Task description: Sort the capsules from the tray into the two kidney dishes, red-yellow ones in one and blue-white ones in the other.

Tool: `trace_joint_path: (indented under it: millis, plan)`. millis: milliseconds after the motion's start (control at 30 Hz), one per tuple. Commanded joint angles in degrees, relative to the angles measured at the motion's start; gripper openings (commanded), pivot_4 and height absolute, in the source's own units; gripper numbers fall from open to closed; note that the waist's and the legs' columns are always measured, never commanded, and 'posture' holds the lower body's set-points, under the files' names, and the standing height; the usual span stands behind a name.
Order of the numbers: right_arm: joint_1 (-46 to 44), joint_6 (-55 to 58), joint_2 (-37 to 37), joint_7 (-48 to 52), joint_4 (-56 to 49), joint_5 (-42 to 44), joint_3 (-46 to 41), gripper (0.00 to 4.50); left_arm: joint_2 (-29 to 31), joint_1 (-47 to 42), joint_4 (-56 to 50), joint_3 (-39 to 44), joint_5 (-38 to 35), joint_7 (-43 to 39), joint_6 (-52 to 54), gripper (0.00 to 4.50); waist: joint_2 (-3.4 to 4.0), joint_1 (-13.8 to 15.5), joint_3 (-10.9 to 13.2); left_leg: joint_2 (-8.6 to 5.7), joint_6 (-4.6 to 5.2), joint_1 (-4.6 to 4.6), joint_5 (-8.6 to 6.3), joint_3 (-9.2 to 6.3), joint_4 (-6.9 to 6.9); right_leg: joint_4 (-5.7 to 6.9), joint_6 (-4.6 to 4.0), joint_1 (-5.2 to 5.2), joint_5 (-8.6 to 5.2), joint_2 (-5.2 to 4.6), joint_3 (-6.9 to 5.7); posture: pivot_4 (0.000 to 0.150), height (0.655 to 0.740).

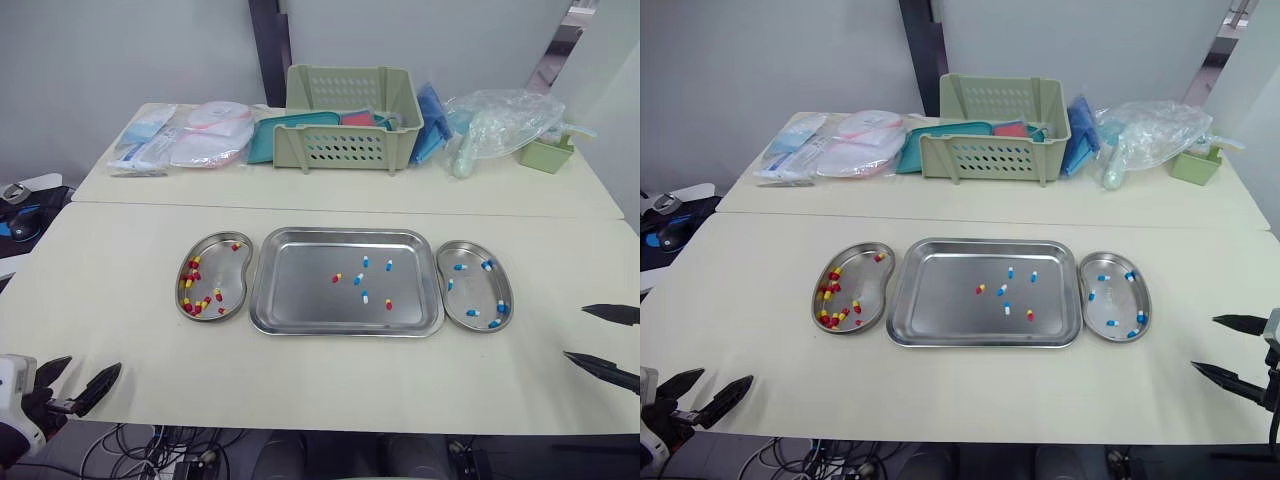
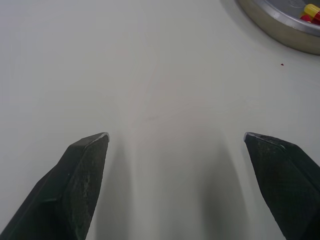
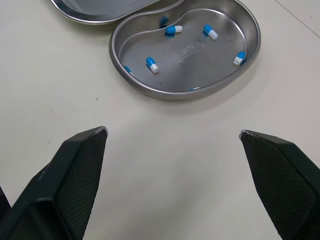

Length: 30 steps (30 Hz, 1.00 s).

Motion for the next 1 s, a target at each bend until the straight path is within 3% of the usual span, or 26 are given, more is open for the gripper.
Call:
trace_joint_path:
  millis: [33, 300, 567, 767, 1000]
  plan:
    - [-0.6, -0.7, -0.8, 0.9, -0.6, -0.6, -0.6, 4.5, -0.5, 1.6, -1.7, 1.2, -0.5, 0.0, -1.4, 4.49, 0.0, 0.0, 0.0, 0.0, 0.0, -0.01, 0.0, -0.01, 0.0, 0.0, 0.0, 0.0, 0.0, 0.0, -0.01, 0.15, 0.74]
    - [0.0, -0.5, 0.4, 0.8, -3.9, -1.2, -0.8, 4.5, 0.5, 1.6, -1.8, 1.1, -0.6, -0.5, -1.6, 4.49, 0.01, 0.0, 0.0, 0.0, 0.0, -0.01, 0.0, 0.0, 0.0, -0.01, 0.0, 0.0, 0.0, 0.0, -0.01, 0.15, 0.74]
    - [6.0, 4.7, 8.5, -5.2, -26.1, 3.0, 1.9, 4.5, 2.2, 0.6, -5.8, -4.5, -0.1, -4.8, -1.8, 4.49, 0.02, 0.1, 0.0, 0.0, -0.01, -0.06, 0.0, -0.04, -0.01, -0.01, 0.0, -0.01, 0.0, 0.0, -0.03, 0.15, 0.74]
    - [10.2, 6.2, 17.8, -15.1, -40.5, 0.8, 13.8, 4.5, 2.1, -0.1, -9.9, -7.8, -0.9, -5.7, -1.1, 4.49, -0.02, 0.1, 0.0, 0.01, -0.02, -0.08, 0.0, -0.08, 0.01, -0.01, 0.0, -0.02, 0.0, 0.01, -0.06, 0.15, 0.74]
    - [7.0, 3.2, 24.5, -24.6, -39.0, -8.1, 26.0, 4.5, 2.4, -2.7, -14.1, -9.5, -2.8, -4.8, 1.6, 4.49, -0.02, 0.1, 0.0, 0.01, -0.02, -0.04, 0.0, -0.12, 0.0, 0.0, 0.0, -0.02, 0.0, 0.02, -0.08, 0.15, 0.74]
